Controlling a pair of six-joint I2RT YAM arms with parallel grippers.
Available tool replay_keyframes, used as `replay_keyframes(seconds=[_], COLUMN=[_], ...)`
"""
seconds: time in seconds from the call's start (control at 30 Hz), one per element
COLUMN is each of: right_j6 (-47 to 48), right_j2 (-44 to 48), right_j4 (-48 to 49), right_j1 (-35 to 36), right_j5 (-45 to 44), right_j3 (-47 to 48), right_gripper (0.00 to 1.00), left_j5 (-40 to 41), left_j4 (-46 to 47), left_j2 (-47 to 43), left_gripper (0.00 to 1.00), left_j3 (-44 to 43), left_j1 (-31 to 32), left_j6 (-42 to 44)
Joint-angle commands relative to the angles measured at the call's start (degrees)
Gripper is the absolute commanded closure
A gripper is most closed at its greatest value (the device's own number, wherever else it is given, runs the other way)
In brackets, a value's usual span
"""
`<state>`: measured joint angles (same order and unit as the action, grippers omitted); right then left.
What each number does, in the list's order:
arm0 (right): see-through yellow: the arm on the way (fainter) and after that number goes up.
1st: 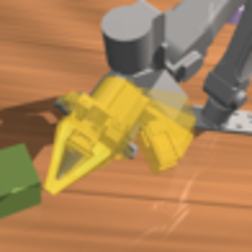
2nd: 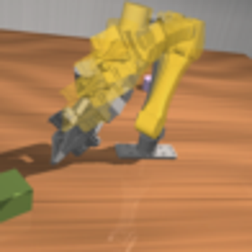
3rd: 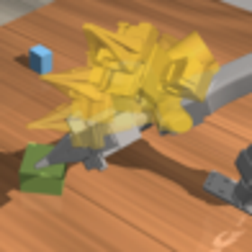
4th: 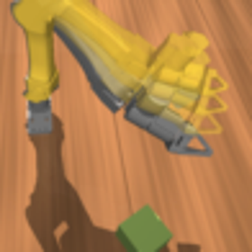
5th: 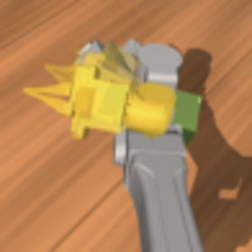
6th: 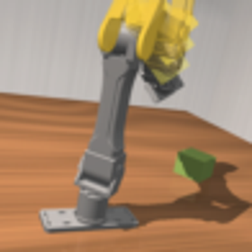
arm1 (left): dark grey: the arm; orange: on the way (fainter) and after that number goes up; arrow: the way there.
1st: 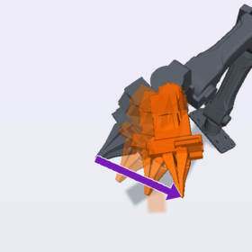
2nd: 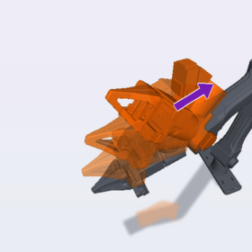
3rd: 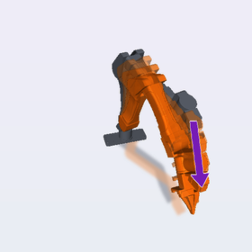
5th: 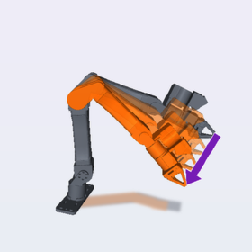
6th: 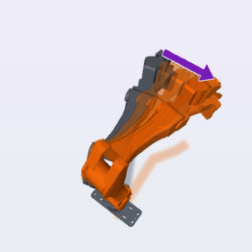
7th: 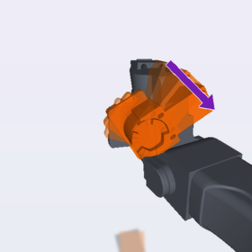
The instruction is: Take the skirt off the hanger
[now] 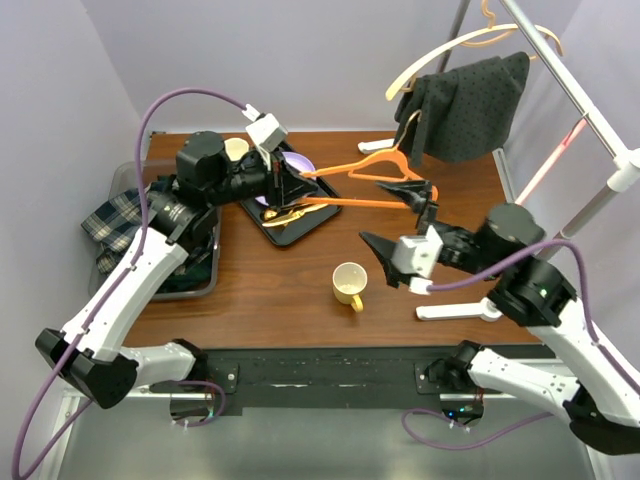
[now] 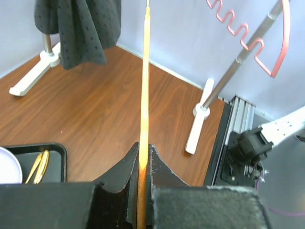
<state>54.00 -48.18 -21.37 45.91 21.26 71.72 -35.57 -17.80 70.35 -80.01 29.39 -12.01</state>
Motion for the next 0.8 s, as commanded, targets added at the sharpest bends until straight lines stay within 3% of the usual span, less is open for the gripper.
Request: replay_keyframes(seconds=[0.0,0.1,0.3,0.53,0.77], right_j6=[-33.58,-55.74,-75.50,-80.54,-80.46], right_j2=[2.65,2.66,1.69,3.27,3.80], right_j4=[16.68,19.26,11.44,6.69,6.60], right_j1=[0.23,0.23,0.23,0.23,0.23], right_j5=[2.14,-5.25,-8.24,-20.89,-21.17], right_j3=[-0.36,4.81,16.95,22.32,25.92], right_gripper=[0.01,0.01,0.01,0.01,0.01], left_j5=[-0.29,-0.02,-0.29,6.29,6.04], left_j4=[11.99,14.98,23.42,29.06,32.47], left_j2=[-1.44,-0.39,1.81,6.37,15.51], left_gripper=[1.00,1.00,1.00,1.00,1.00], left_j3=[0.56,-0.58,-0.41,-4.80,-11.57], left_j1=[-0.12,-0.12,0.67,4.53,6.29], left_j6=[-5.82,-8.29,-12.16,-11.46,-11.28])
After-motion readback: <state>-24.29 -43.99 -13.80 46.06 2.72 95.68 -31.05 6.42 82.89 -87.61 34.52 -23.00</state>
